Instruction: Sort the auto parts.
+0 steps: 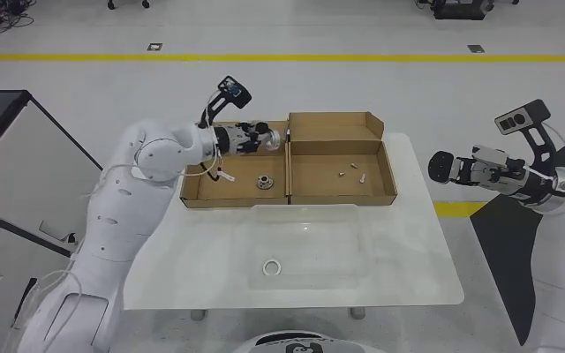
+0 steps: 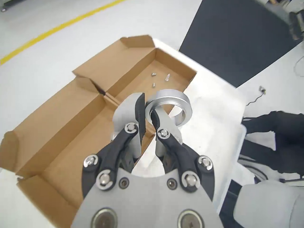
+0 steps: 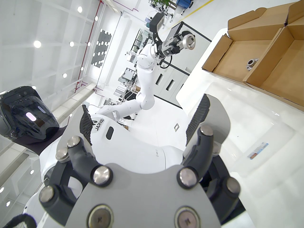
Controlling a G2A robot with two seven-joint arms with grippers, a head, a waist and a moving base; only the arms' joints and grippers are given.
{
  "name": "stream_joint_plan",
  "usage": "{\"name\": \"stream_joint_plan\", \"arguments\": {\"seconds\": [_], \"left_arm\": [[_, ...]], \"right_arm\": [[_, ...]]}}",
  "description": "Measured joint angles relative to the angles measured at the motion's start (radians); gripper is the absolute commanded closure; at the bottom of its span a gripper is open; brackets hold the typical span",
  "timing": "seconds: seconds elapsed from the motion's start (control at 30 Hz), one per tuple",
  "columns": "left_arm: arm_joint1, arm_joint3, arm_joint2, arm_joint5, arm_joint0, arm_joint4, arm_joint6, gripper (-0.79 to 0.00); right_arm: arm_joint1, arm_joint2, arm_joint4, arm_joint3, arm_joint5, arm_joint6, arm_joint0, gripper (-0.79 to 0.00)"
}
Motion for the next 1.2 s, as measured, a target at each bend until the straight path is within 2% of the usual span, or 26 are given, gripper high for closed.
{"name": "stream_joint_plan", "arguments": {"seconds": [0.1, 0.3, 0.63, 0.83, 1.2], "left_arm": [[-0.002, 0.039, 0.042, -0.008, -0.038, 0.074, -0.045, 0.0], [-0.018, 0.161, 0.137, -0.03, -0.122, 0.193, -0.049, 0.0], [-0.064, 0.444, 0.305, -0.063, -0.245, 0.345, -0.024, 0.0], [-0.092, 0.553, 0.378, -0.088, -0.274, 0.367, -0.029, 0.0], [-0.14, 0.675, 0.467, -0.097, -0.3, 0.382, -0.006, 0.0]], "right_arm": [[0.0, 0.0, 0.0, 0.0, 0.0, 0.0, 0.0, -0.785], [0.0, 0.0, 0.0, 0.0, 0.0, 0.0, 0.0, -0.785], [0.0, 0.0, 0.0, 0.0, 0.0, 0.0, 0.0, -0.785], [0.0, 0.0, 0.0, 0.0, 0.0, 0.0, 0.0, -0.785], [0.0, 0.0, 0.0, 0.0, 0.0, 0.0, 0.0, -0.785]]}}
